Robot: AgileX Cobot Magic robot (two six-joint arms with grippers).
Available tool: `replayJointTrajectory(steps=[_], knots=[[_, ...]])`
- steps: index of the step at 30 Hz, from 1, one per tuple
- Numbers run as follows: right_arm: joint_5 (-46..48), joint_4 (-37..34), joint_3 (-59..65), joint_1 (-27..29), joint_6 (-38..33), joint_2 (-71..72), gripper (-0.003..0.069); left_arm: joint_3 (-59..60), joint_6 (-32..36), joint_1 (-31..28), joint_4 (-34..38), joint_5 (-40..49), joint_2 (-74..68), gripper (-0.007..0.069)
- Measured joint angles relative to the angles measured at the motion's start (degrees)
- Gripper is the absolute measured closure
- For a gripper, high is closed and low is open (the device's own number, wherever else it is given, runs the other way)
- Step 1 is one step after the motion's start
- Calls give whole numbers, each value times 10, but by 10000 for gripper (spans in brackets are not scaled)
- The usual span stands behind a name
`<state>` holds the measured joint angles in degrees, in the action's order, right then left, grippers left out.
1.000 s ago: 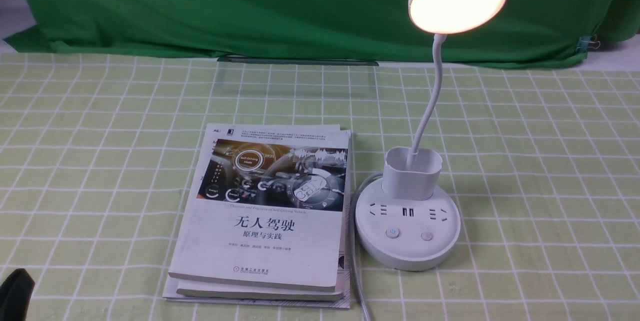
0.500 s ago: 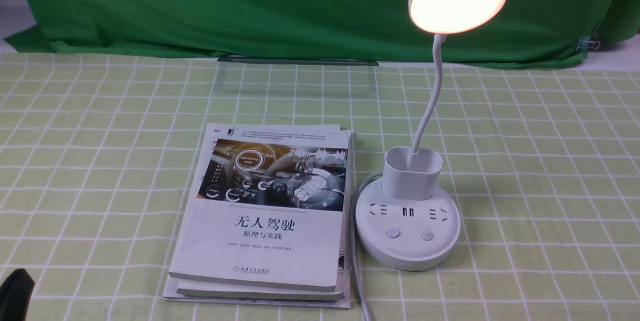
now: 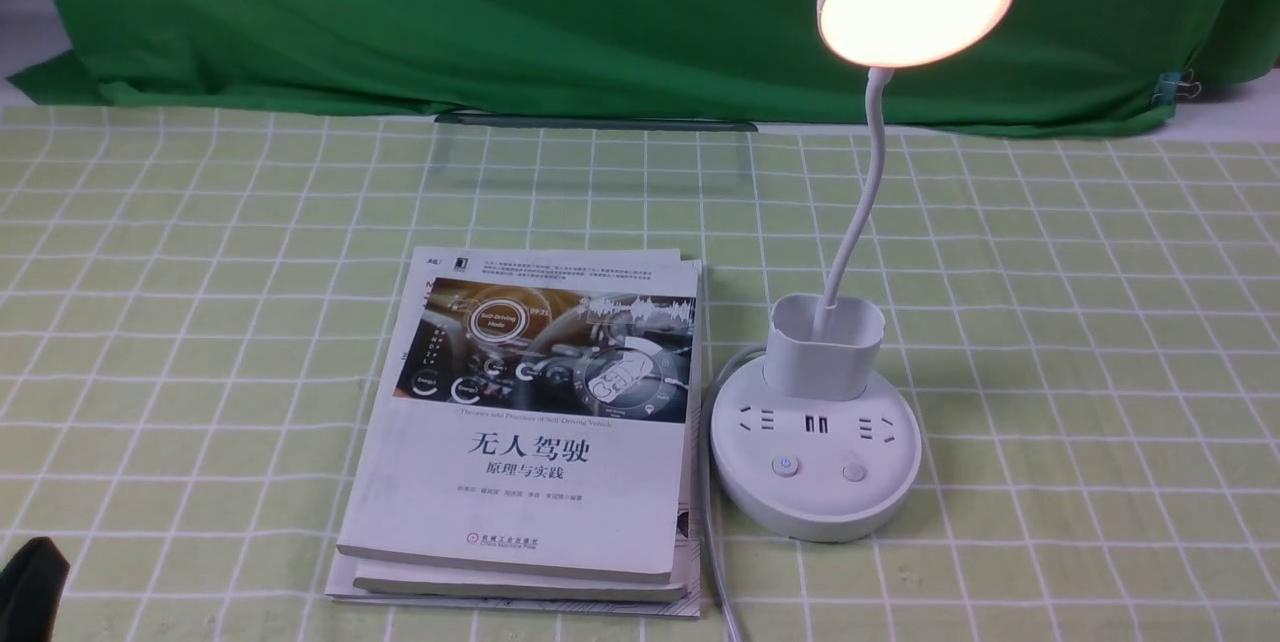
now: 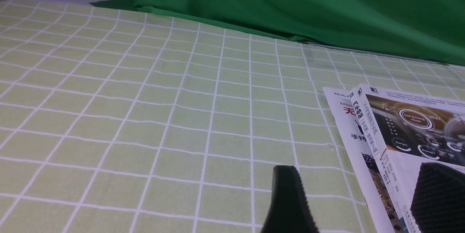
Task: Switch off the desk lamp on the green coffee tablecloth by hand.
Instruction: 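Press the power button on the lamp base to turn the lamp off with the right gripper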
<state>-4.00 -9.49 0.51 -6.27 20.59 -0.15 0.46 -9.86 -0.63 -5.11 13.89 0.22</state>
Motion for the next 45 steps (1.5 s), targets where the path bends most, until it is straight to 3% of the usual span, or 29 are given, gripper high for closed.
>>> replayJointTrajectory(steps=[4, 6, 11, 13, 18, 24, 31, 35, 45], knots=[[-12, -1, 0, 0, 13, 0, 440, 0, 0, 0, 0, 0, 0, 214], [28, -2, -19, 0, 2, -4, 476, 0, 0, 0, 0, 0, 0, 214], [219, -2, -171, 0, -135, -110, 597, 0, 0, 0, 0, 0, 0, 214], [317, -2, -245, 0, -188, -183, 609, 0, 0, 0, 0, 0, 0, 214], [507, -2, -381, 0, -246, -380, 609, 0, 0, 0, 0, 0, 0, 214], [522, -15, -457, -21, -271, -556, 612, 0, 0, 0, 0, 0, 0, 214], [460, -13, -524, -173, -275, -744, 612, 0, 0, 0, 0, 0, 0, 214], [449, -12, -570, -227, -277, -830, 612, 0, 0, 0, 0, 0, 0, 214], [447, 3, -661, -242, -272, -971, 612, 0, 0, 0, 0, 0, 0, 214]])
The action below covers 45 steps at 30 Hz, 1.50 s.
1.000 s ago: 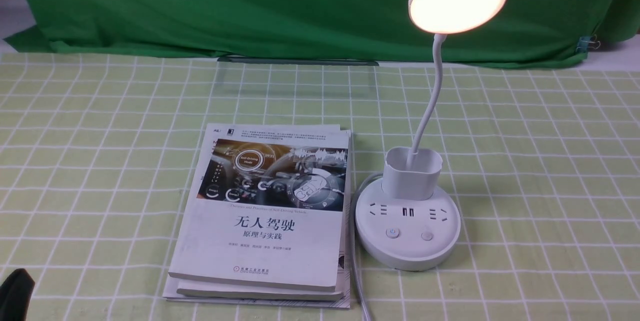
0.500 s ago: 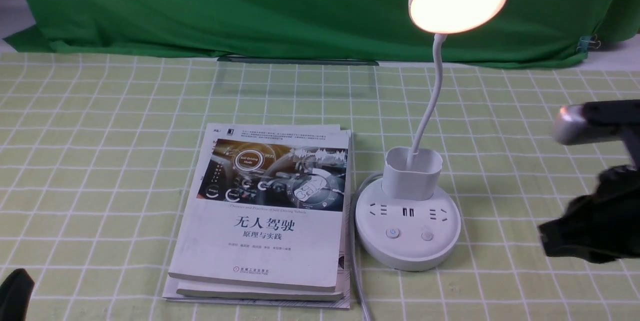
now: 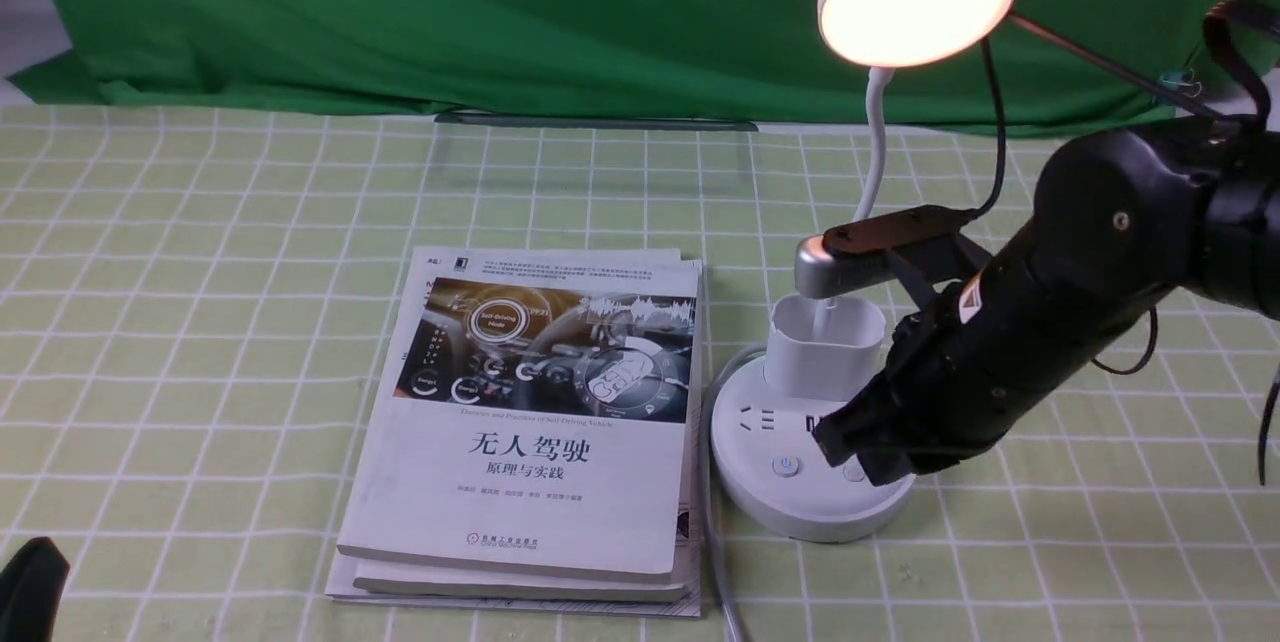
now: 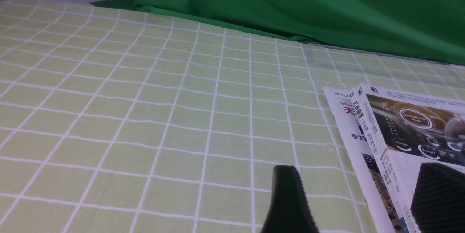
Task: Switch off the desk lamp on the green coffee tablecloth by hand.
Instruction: 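Press the power button on the lamp base to turn the lamp off with the right gripper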
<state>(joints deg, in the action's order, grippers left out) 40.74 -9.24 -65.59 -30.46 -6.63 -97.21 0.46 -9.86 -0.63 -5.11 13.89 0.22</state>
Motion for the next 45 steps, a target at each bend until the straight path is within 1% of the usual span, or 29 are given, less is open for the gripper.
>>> replayJointTrajectory(steps=[6, 16, 34, 45], knots=[[2, 15, -25, 0, 2, -30, 612, 0, 0, 0, 0, 0, 0, 214], [-16, 25, -30, 0, 13, -86, 612, 0, 0, 0, 0, 0, 0, 214], [-20, 31, -30, 0, 17, -59, 612, 0, 0, 0, 0, 0, 0, 214], [-20, 33, -37, 0, 17, -94, 612, 0, 0, 0, 0, 0, 0, 214]])
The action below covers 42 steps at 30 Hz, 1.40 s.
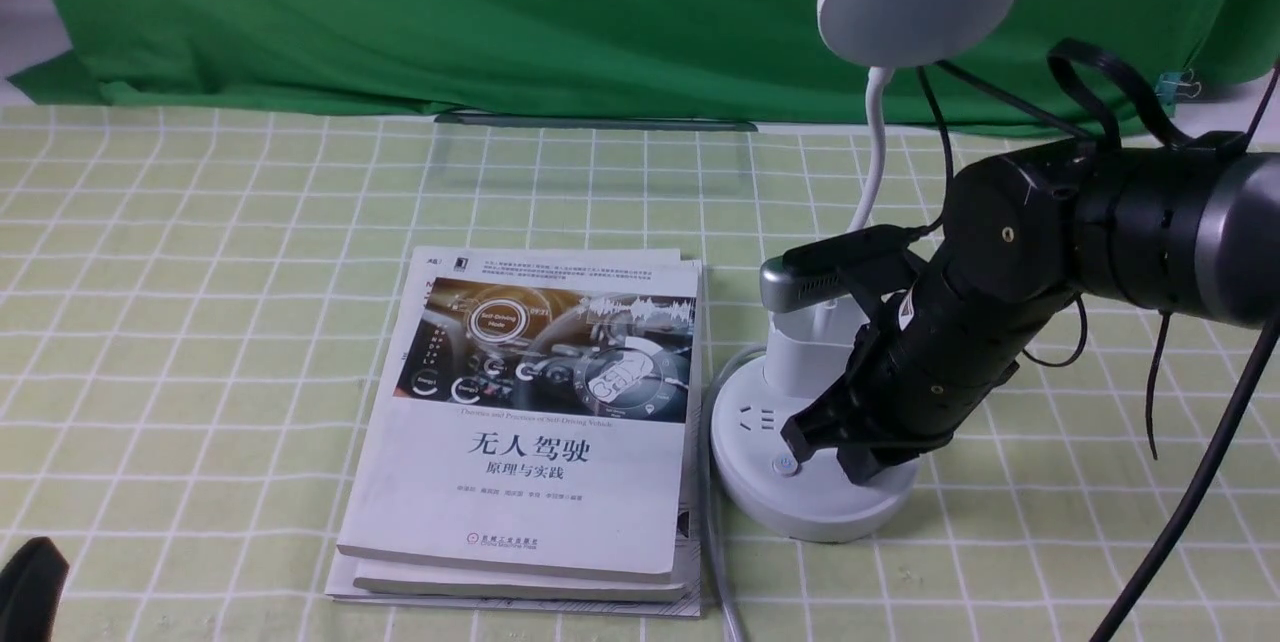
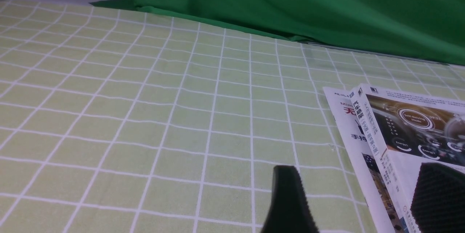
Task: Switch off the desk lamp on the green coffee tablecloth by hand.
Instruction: 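Press the power button on the lamp base to turn the lamp off with the right gripper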
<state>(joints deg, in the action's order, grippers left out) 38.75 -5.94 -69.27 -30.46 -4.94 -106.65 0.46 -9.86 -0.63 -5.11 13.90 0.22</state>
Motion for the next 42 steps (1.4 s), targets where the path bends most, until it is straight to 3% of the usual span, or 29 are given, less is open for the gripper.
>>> replayJointTrajectory(steps=[16, 32, 42], knots=[[-8, 0, 7, 0, 0, 61, 612, 0, 0, 0, 0, 0, 0, 214], [-10, -5, 0, -4, 0, 0, 612, 0, 0, 0, 0, 0, 0, 214], [-10, -1, 8, -4, 0, 60, 612, 0, 0, 0, 0, 0, 0, 214]])
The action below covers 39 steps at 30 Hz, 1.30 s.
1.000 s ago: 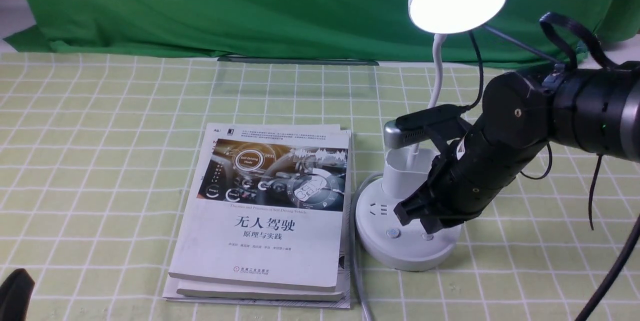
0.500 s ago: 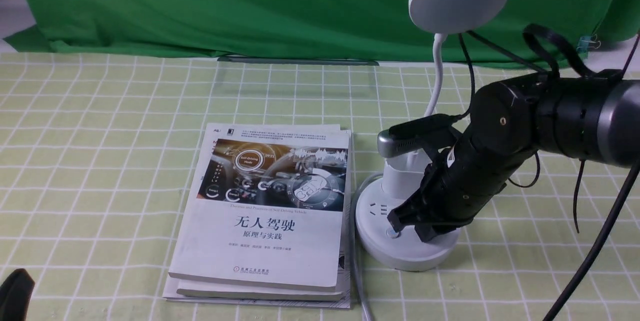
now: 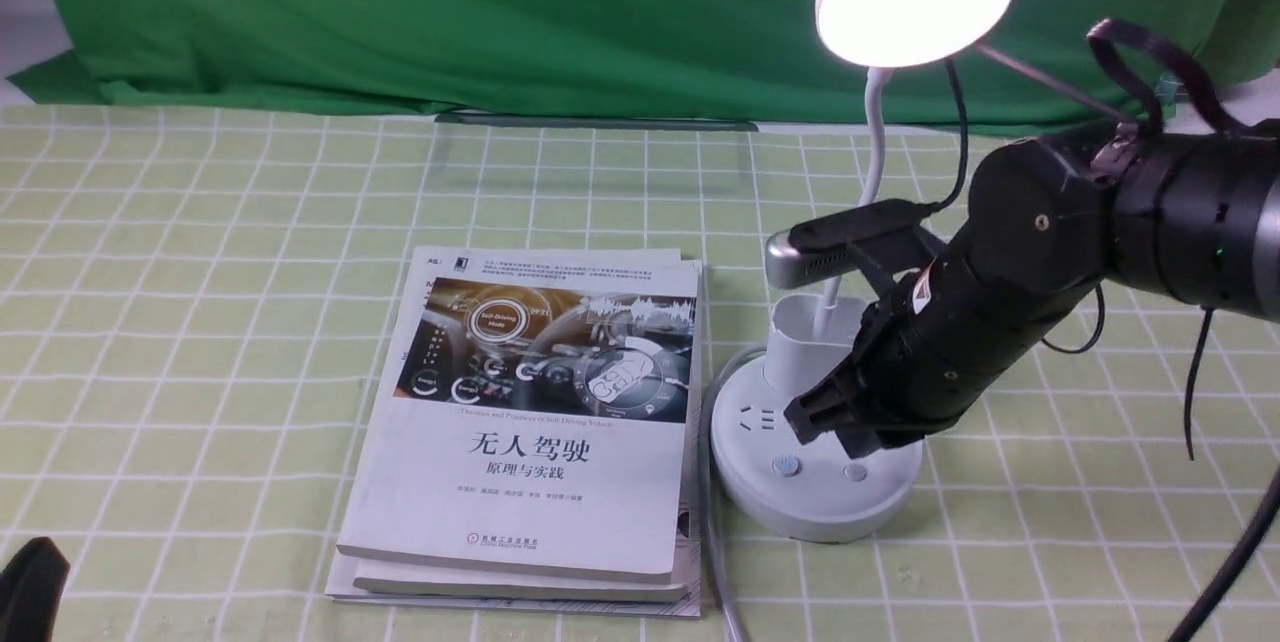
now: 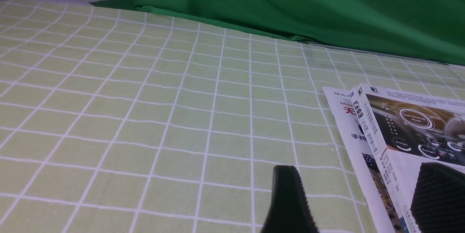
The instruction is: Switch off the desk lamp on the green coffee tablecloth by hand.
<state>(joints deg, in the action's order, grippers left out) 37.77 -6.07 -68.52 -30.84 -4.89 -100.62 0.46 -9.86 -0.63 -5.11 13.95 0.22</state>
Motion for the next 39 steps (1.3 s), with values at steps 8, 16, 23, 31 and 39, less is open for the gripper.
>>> replayJointTrajectory(steps=[8, 16, 23, 31, 39], knots=[[-11, 0, 0, 0, 0, 8, 612, 0, 0, 0, 0, 0, 0, 214], [-7, 0, 0, 0, 0, -52, 612, 0, 0, 0, 0, 0, 0, 214], [-4, 1, -4, 0, 0, -54, 612, 0, 0, 0, 0, -1, 0, 214], [-6, 4, 29, 0, 15, 21, 610, 0, 0, 0, 0, -1, 0, 214], [-30, 4, 192, 0, 30, 222, 608, 0, 0, 0, 0, -1, 0, 214]])
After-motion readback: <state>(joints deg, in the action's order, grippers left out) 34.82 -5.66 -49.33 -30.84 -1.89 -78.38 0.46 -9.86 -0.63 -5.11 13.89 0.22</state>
